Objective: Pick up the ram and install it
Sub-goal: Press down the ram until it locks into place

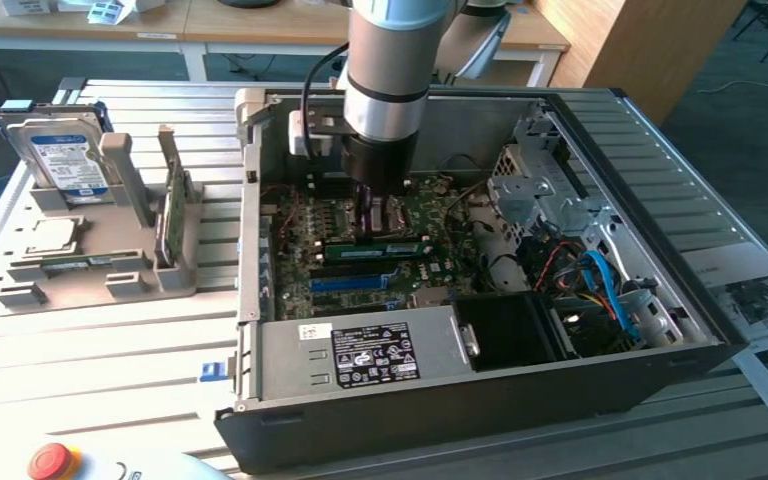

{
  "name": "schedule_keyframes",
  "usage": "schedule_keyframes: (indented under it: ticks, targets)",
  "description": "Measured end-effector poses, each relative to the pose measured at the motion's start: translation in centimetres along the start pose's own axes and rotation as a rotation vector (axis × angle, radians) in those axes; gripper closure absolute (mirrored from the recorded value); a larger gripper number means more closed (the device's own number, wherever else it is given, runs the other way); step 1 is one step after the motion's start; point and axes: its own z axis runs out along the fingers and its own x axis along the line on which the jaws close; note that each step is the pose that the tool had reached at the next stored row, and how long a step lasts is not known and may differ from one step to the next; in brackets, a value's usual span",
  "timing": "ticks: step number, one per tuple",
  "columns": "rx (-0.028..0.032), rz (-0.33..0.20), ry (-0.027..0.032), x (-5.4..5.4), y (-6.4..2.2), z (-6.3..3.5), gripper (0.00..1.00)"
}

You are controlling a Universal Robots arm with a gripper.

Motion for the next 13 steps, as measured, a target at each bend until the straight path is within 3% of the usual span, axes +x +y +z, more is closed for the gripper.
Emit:
schedule_keyframes:
  ticks: [13]
  targets:
    - [0.0000,0.000,-0.0001,0.00,-0.01,0.13,0.90]
